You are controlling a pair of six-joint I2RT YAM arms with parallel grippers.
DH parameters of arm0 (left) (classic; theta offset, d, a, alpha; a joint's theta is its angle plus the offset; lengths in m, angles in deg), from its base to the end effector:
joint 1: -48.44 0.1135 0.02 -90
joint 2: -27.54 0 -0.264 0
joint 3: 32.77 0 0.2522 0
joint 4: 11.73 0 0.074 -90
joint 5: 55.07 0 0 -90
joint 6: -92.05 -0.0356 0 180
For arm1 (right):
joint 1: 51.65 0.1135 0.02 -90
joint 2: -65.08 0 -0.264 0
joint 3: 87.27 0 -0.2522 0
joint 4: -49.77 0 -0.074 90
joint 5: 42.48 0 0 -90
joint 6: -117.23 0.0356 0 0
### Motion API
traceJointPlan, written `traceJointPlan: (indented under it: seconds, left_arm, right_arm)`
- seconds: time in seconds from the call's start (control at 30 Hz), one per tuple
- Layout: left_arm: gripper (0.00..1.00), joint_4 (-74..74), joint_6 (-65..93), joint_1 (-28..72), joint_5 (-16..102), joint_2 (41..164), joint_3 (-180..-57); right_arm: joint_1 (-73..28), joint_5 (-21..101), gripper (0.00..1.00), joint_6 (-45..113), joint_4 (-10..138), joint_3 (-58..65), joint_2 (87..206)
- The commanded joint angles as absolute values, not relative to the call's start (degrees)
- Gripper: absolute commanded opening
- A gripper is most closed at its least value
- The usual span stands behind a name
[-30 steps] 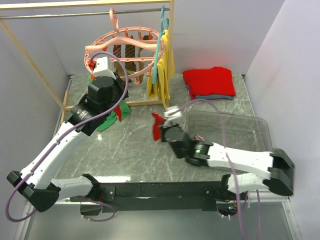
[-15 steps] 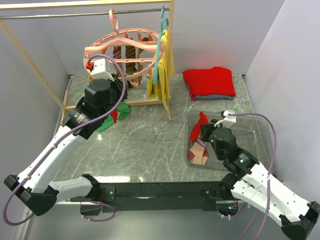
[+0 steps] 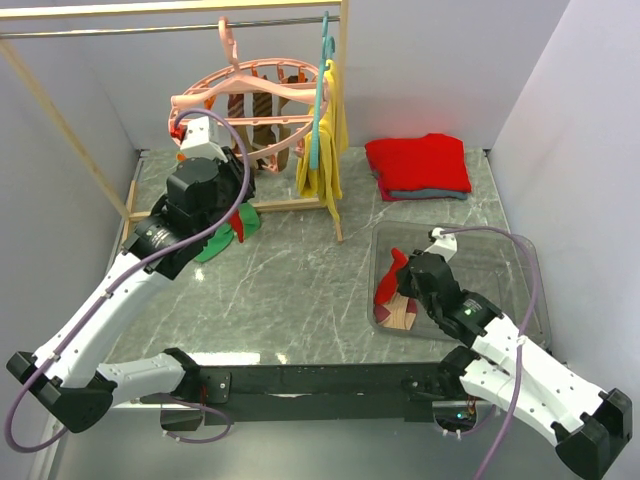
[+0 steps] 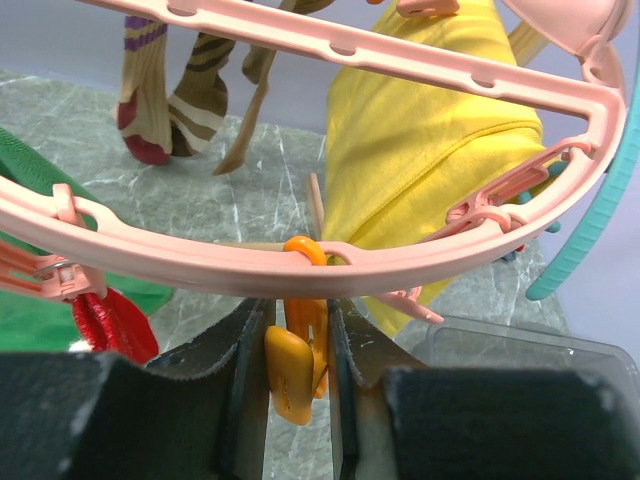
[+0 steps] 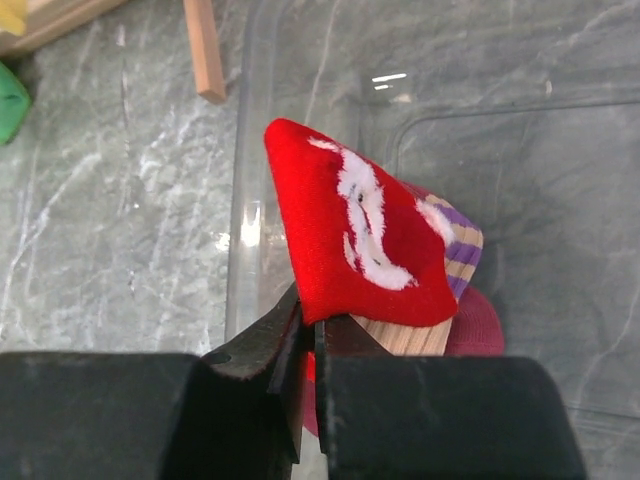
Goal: Remove the socks clipped to the hanger
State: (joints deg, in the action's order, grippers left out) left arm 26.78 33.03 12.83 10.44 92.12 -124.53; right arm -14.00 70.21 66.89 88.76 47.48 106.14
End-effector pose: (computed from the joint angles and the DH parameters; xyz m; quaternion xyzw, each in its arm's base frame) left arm 0.1999 -0.1250 0.4462 -0.1038 0.7607 -0.2029 0.6078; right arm 0.1352 0.0870 0.2444 0.1064 0.8672 0.1476 0.4636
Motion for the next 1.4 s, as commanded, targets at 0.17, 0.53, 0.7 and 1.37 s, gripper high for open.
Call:
traceJointPlan:
  seconds: [0.17,0.53,0.7,1.37]
  left_arm:
    - [0.01,26.11,33.87,12.76,12.34,90.21,-124.22]
    - [0.02,26.20,34.31,12.76,12.95,89.68,-123.87]
    - [0.02,26.64,34.57,12.67,13.22,89.68,-124.05]
    - [0.05,28.13,35.10,12.76,14.01,90.21,-126.07]
  right_arm:
    - [-14.39,73.70,0.45,65.38,94.27,42.95,106.83]
    - [-7.19,72.30,0.99,55.98,92.46,31.69,109.55]
    - [2.83,67.59,1.00,49.04,78.94,29.57,118.50]
    - [9.69,52.61,0.94,37.69,37.60,11.91,156.30]
